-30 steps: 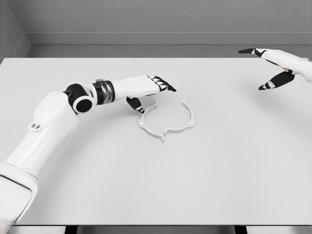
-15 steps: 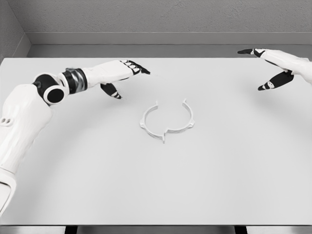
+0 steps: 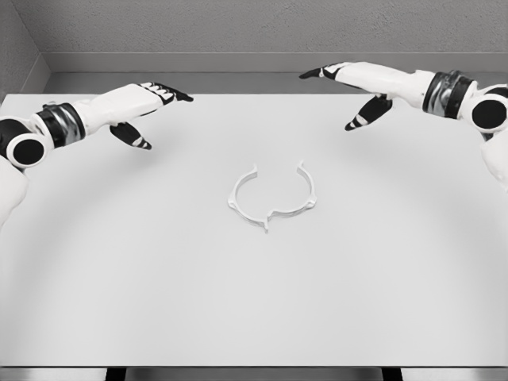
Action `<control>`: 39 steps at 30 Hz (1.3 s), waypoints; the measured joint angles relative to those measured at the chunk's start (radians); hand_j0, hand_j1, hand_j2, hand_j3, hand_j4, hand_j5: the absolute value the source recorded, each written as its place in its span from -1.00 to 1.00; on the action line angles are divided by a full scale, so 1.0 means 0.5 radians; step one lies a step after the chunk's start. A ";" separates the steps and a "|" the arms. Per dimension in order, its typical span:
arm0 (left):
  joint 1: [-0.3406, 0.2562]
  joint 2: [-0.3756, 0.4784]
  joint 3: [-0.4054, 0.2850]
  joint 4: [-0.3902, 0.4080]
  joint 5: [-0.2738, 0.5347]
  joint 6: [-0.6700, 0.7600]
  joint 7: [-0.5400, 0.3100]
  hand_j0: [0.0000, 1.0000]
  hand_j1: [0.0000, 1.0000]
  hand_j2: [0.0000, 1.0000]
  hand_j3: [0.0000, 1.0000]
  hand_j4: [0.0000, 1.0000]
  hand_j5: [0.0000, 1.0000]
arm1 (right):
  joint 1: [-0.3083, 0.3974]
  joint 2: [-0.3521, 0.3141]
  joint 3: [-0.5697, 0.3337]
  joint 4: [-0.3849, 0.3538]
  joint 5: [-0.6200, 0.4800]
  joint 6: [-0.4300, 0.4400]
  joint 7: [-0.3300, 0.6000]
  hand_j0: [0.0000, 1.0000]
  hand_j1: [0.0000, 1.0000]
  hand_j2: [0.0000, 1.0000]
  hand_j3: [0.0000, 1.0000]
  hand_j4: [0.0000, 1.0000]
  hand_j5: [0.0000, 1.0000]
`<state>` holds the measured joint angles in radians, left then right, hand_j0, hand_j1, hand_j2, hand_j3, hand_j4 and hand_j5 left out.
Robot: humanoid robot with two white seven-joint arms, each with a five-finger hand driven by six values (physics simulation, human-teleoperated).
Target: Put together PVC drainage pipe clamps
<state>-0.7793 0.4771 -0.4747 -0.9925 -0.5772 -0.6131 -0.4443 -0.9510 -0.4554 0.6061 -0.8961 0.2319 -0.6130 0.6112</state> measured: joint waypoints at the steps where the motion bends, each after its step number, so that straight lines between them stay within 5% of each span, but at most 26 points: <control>1: 0.000 0.001 0.000 0.001 0.000 0.000 -0.001 1.00 1.00 1.00 1.00 1.00 1.00 | -0.022 0.042 0.016 0.046 0.020 0.000 0.000 1.00 1.00 1.00 1.00 1.00 1.00; 18: 0.003 -0.015 -0.001 0.003 -0.003 0.000 -0.005 1.00 1.00 1.00 1.00 1.00 1.00 | -0.071 0.305 0.135 0.558 0.229 -0.001 0.000 1.00 1.00 1.00 1.00 1.00 1.00; 39: 0.006 -0.014 -0.004 0.000 -0.001 0.000 -0.005 1.00 1.00 1.00 1.00 1.00 1.00 | -0.114 0.462 0.129 0.747 0.244 -0.001 0.000 1.00 1.00 1.00 1.00 1.00 1.00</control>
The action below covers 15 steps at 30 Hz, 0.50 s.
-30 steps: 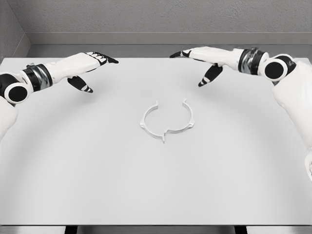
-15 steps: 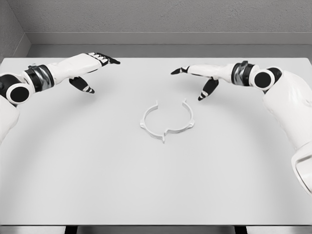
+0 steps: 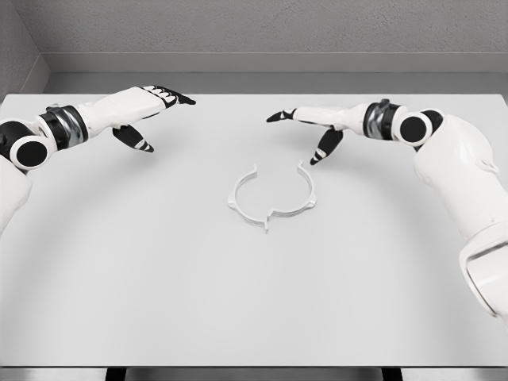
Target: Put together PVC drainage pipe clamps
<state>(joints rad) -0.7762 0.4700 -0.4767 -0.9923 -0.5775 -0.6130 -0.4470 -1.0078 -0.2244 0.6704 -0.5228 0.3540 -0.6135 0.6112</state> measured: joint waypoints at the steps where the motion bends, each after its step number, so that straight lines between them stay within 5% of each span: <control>1: 0.000 0.000 0.000 0.000 0.000 0.000 0.000 1.00 1.00 1.00 1.00 1.00 1.00 | -0.003 0.006 0.000 0.007 0.000 0.000 0.000 1.00 1.00 1.00 1.00 1.00 1.00; 15: 0.012 -0.003 0.000 -0.002 0.000 0.000 0.000 1.00 1.00 1.00 1.00 1.00 1.00 | -0.003 0.044 0.006 0.065 0.007 0.000 0.000 1.00 1.00 1.00 1.00 1.00 1.00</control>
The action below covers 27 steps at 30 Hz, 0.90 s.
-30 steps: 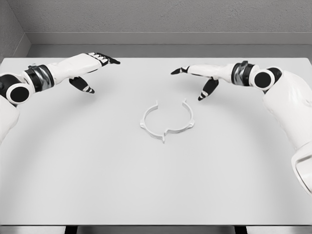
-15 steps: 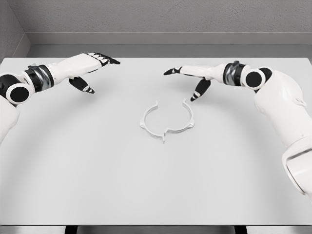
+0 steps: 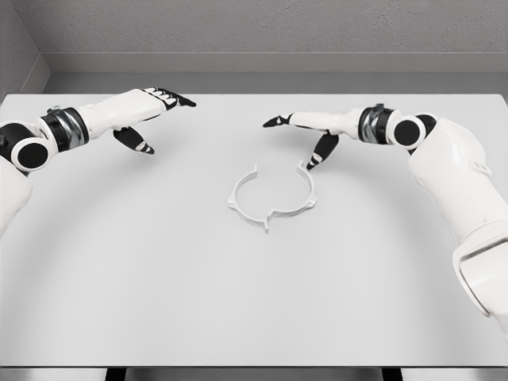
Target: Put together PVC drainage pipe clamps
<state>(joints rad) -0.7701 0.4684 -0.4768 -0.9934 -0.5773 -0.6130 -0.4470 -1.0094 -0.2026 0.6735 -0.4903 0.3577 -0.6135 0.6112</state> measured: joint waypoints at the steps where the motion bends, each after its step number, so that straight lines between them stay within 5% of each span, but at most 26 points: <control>1: 0.000 0.000 0.000 0.000 0.000 0.000 0.000 1.00 1.00 1.00 1.00 1.00 1.00 | 0.000 0.003 0.000 0.001 0.001 0.000 0.000 1.00 1.00 1.00 1.00 1.00 1.00; 27: 0.000 0.001 0.003 0.001 0.000 0.000 0.000 1.00 1.00 1.00 1.00 1.00 1.00 | -0.034 0.073 0.078 -0.040 -0.008 0.000 0.000 1.00 1.00 1.00 1.00 1.00 1.00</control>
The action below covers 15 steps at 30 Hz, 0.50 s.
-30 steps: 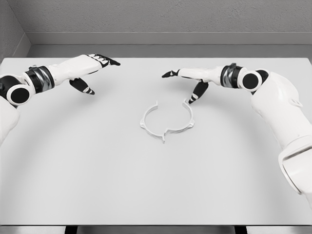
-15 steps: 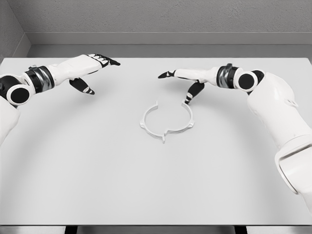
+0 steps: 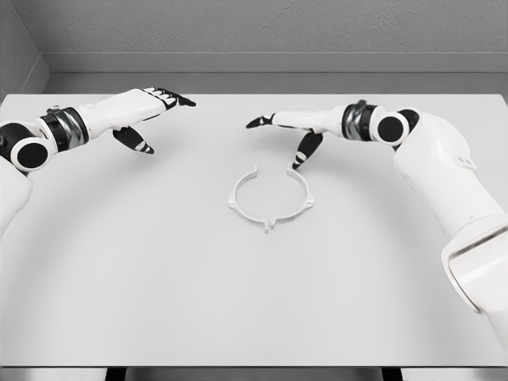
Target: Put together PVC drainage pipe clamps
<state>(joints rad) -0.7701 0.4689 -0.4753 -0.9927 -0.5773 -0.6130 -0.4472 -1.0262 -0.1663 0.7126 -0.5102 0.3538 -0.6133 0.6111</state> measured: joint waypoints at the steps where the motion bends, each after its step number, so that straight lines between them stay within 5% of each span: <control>1: 0.000 0.000 0.000 0.000 0.000 0.000 0.000 1.00 1.00 1.00 1.00 1.00 1.00 | 0.000 0.004 0.001 -0.002 0.000 0.000 0.000 1.00 1.00 1.00 1.00 1.00 1.00; 15: 0.000 0.000 0.000 0.000 0.000 0.000 0.000 1.00 1.00 1.00 1.00 1.00 1.00 | -0.003 0.020 0.059 -0.065 -0.004 0.001 -0.001 1.00 1.00 1.00 1.00 1.00 1.00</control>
<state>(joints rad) -0.7701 0.4690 -0.4752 -0.9929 -0.5774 -0.6130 -0.4472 -1.0278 -0.1562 0.7418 -0.5429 0.3518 -0.6129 0.6108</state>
